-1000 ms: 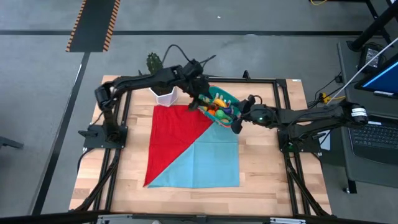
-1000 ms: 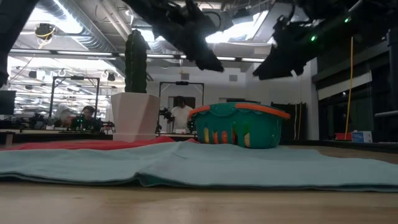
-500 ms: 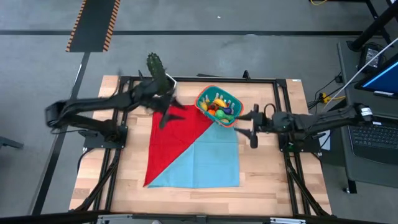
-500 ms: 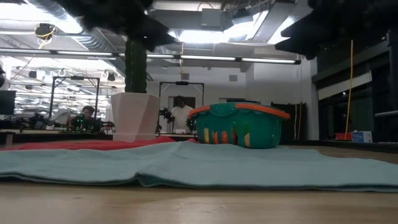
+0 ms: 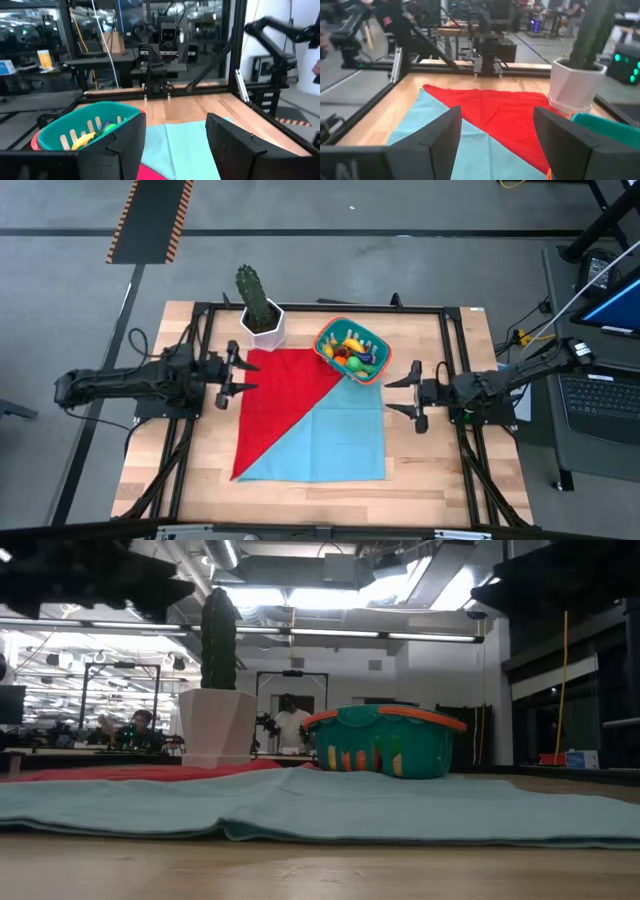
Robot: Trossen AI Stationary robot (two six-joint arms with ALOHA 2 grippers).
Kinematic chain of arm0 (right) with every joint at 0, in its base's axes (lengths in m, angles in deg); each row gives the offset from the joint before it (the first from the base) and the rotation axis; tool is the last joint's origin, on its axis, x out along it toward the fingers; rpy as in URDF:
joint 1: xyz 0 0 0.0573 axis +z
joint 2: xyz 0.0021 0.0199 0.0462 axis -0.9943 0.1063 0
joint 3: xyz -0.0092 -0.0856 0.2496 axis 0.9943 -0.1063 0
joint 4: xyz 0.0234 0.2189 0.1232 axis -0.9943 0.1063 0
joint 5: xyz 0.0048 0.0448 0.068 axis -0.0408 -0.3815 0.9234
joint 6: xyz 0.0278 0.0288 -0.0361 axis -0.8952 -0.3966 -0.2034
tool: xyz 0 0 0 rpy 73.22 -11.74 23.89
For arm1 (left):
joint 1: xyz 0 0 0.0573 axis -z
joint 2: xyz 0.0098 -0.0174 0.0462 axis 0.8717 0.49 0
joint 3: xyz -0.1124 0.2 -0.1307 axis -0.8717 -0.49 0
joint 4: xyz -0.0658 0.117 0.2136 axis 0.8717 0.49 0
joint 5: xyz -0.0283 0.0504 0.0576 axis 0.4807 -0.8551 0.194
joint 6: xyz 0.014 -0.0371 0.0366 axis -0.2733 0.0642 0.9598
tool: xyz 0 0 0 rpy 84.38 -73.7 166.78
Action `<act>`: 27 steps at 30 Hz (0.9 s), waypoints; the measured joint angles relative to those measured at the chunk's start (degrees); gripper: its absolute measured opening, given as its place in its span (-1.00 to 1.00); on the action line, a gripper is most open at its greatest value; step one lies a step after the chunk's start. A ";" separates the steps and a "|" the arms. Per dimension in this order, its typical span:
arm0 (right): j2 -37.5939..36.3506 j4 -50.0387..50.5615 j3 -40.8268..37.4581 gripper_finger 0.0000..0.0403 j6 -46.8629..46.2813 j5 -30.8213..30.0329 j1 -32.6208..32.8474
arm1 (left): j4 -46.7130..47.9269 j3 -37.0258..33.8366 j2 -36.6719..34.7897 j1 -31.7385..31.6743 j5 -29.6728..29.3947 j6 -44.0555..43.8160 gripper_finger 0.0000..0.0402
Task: Pick and placing Produce into tupperware
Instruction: Return to Home Position
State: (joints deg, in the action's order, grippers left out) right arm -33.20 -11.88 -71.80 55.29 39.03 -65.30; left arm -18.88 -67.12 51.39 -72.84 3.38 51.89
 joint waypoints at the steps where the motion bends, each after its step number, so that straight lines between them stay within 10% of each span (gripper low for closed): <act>1: -0.81 0.59 -0.02 0.23 0.68 0.00 0.49 | 0.33 -1.01 -2.07 0.00 0.00 -0.49 -0.01; 11: -13.01 10.36 -0.02 0.23 2.13 0.00 4.57 | 3.82 -7.39 -15.97 0.00 0.28 -3.30 -0.01; 27: -31.13 16.47 -7.39 0.23 3.34 -1.97 5.33 | 5.48 -11.13 -17.78 0.00 -0.06 -1.76 -0.01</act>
State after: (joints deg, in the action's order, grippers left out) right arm -64.33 4.60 -79.19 58.63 37.05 -59.97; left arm -13.40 -78.26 33.61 -72.84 3.31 50.13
